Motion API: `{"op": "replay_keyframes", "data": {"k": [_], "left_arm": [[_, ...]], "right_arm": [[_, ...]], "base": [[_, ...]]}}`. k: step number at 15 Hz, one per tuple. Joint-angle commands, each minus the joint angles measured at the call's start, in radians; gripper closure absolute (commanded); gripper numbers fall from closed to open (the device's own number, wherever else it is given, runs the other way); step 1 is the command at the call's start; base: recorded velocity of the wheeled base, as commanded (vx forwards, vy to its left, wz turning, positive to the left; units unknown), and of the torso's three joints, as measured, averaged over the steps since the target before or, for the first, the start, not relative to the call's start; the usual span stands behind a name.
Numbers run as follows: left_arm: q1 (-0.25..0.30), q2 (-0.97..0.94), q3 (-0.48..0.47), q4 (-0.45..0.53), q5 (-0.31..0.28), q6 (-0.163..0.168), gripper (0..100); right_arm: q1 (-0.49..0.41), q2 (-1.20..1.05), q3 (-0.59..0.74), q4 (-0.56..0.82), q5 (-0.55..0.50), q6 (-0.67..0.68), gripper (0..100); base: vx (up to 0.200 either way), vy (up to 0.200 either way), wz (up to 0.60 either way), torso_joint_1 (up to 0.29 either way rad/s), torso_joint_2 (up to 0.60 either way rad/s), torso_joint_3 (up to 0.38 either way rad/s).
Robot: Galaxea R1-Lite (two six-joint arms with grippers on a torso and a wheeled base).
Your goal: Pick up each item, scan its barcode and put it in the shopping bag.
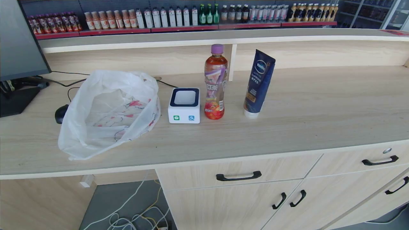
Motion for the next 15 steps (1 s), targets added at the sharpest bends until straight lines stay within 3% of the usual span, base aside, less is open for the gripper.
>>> {"op": "replay_keyframes", "data": {"k": [1,5,7,12,15], "left_arm": [[0.001,0.000,0.000,0.000,0.000,0.000,0],[0.001,0.000,0.000,0.000,0.000,0.000,0],[0.001,0.000,0.000,0.000,0.000,0.000,0],[0.001,0.000,0.000,0.000,0.000,0.000,0],[0.001,0.000,0.000,0.000,0.002,0.000,0]], "right_arm": [[0.063,0.113,0.008,-0.085,0.000,-0.070,0],[0.092,0.199,-0.017,-0.130,0.000,-0.081,0],[0.116,0.257,-0.005,-0.225,0.000,-0.084,0],[0.144,0.543,-0.020,-0.628,0.000,-0.107,0],[0.148,0.636,-0.112,-0.632,0.000,-0.107,0]], "base": [[0.000,0.000,0.00,0.000,0.00,0.000],[0.000,0.000,0.00,0.000,0.00,0.000],[0.000,0.000,0.00,0.000,0.00,0.000],[0.000,0.000,0.00,0.000,0.00,0.000],[0.000,0.000,0.00,0.000,0.00,0.000]]}}
